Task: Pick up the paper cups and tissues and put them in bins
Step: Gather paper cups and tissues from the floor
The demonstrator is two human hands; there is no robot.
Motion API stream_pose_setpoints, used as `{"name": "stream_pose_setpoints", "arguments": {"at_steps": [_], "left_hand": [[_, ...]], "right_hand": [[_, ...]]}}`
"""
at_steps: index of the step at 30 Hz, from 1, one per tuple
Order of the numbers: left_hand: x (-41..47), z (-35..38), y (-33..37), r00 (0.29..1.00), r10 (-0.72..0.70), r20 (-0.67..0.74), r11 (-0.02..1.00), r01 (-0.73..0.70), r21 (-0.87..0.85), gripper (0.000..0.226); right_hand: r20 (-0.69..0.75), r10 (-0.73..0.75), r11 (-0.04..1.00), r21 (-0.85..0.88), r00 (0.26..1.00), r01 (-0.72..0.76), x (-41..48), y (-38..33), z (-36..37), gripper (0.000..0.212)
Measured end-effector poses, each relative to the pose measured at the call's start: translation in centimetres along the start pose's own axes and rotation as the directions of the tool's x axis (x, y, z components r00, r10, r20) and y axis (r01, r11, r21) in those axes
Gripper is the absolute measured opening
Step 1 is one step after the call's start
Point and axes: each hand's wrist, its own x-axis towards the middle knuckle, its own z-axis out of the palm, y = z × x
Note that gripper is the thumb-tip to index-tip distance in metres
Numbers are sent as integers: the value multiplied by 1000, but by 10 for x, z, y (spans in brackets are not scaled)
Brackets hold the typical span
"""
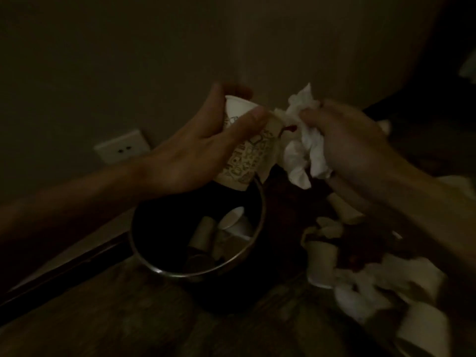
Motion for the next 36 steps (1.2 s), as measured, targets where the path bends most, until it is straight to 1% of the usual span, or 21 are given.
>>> {"name": "stream_pose_setpoints", "arguments": {"at_steps": [3,4,5,7,8,10,13,14,15,16,18,19,20,22,23,25,28,31,32,34,36], "left_hand": [[-29,-31,-43,993,-119,-21,985,120,121,37],[-39,-36,-59,988,-150,-20,977,152,149,38],[-48,-39,-75,981,-193,-6,966,192,172,39],[-59,-40,-103,947,-313,66,925,289,249,43],[-62,-39,-114,919,-375,121,893,323,314,45],[-62,-37,-127,863,-444,242,840,307,447,46],[-62,-34,-133,805,-461,374,798,191,572,58],[-62,-35,-134,794,-461,396,795,171,582,57],[-62,-36,-134,791,-457,406,799,164,579,51],[-60,-38,-133,797,-446,407,805,158,572,38],[-50,-46,-129,820,-411,397,798,114,591,13],[-41,-48,-124,831,-400,388,788,95,608,10],[-32,-49,-117,841,-391,373,775,83,626,13],[-9,-39,-97,877,-319,359,760,10,650,23],[2,-27,-85,888,-269,372,756,-44,653,28],[19,6,-58,874,-201,443,766,-142,627,36],[36,72,-18,772,-142,619,799,-280,533,42],[42,145,-4,659,-92,747,799,-399,450,34],[43,170,-6,629,-79,773,806,-416,421,29],[40,220,-18,594,-70,801,821,-423,385,19],[30,267,-37,588,-131,798,843,-358,402,24]], "right_hand": [[173,38,991,-133,984,-15,4,42,42,11],[210,54,977,-211,976,-9,5,58,51,11],[248,61,948,-317,967,22,4,73,59,15],[372,93,830,-541,924,135,5,94,70,18],[441,122,761,-617,889,202,6,98,74,18],[536,190,640,-703,823,310,6,101,78,18],[625,265,380,-767,734,517,2,99,81,18],[643,280,344,-760,713,551,0,99,80,22],[647,260,369,-753,717,545,-2,97,78,24],[632,224,427,-748,742,508,-5,92,74,26],[560,71,522,-726,825,448,-9,83,58,24],[526,-23,540,-709,850,453,-10,77,45,22],[492,-98,560,-691,865,457,-13,71,31,20],[414,-171,599,-677,894,428,-21,57,-6,16],[371,-165,605,-694,914,391,-26,52,-26,15],[271,-117,584,-759,955,287,-38,50,-67,14],[93,-42,593,-799,995,100,-58,61,-121,6],[-59,24,580,-812,998,-62,-84,84,-167,3],[-113,50,563,-817,992,-121,-93,94,-182,1],[-249,164,516,-803,955,-298,-112,120,-209,11],[-389,328,455,-733,861,-505,-130,150,-228,24]]}}
